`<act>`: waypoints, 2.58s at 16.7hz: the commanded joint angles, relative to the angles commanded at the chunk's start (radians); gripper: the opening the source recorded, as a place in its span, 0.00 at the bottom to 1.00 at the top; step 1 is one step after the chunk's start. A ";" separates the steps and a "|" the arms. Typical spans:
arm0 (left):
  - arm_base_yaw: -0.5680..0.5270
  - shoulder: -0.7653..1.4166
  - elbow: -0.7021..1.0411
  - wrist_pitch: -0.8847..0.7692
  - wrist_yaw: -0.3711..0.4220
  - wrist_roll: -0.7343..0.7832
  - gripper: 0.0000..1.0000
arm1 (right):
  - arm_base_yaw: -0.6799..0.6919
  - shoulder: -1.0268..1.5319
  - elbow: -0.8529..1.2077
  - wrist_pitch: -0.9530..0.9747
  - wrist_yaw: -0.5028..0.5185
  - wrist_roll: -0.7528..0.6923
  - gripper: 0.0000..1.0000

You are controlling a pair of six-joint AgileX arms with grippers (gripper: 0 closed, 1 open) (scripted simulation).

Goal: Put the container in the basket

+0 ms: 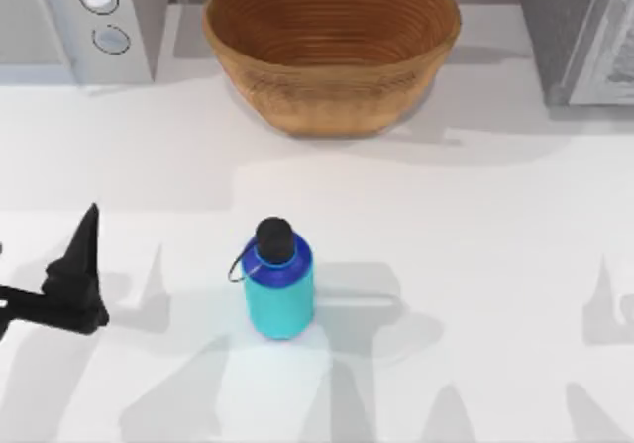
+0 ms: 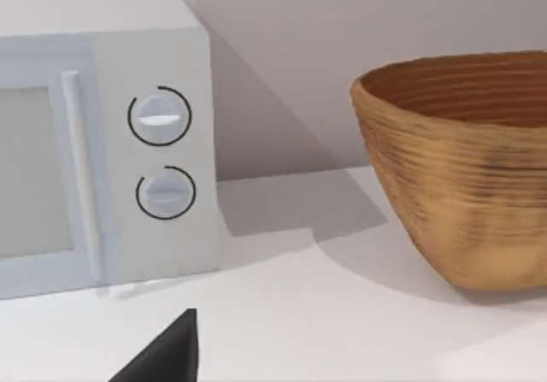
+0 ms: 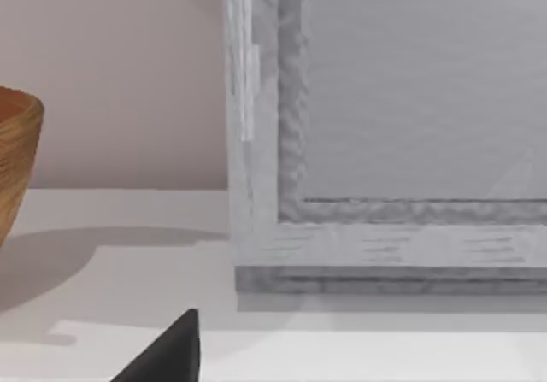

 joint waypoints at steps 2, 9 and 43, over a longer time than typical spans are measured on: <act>-0.043 0.178 0.000 0.158 0.027 0.006 1.00 | 0.000 0.000 0.000 0.000 0.000 0.000 1.00; -0.194 0.828 0.000 0.728 0.122 0.034 1.00 | 0.000 0.000 0.000 0.000 0.000 0.000 1.00; -0.411 1.510 0.213 1.123 0.139 0.049 1.00 | 0.000 0.000 0.000 0.000 0.000 0.000 1.00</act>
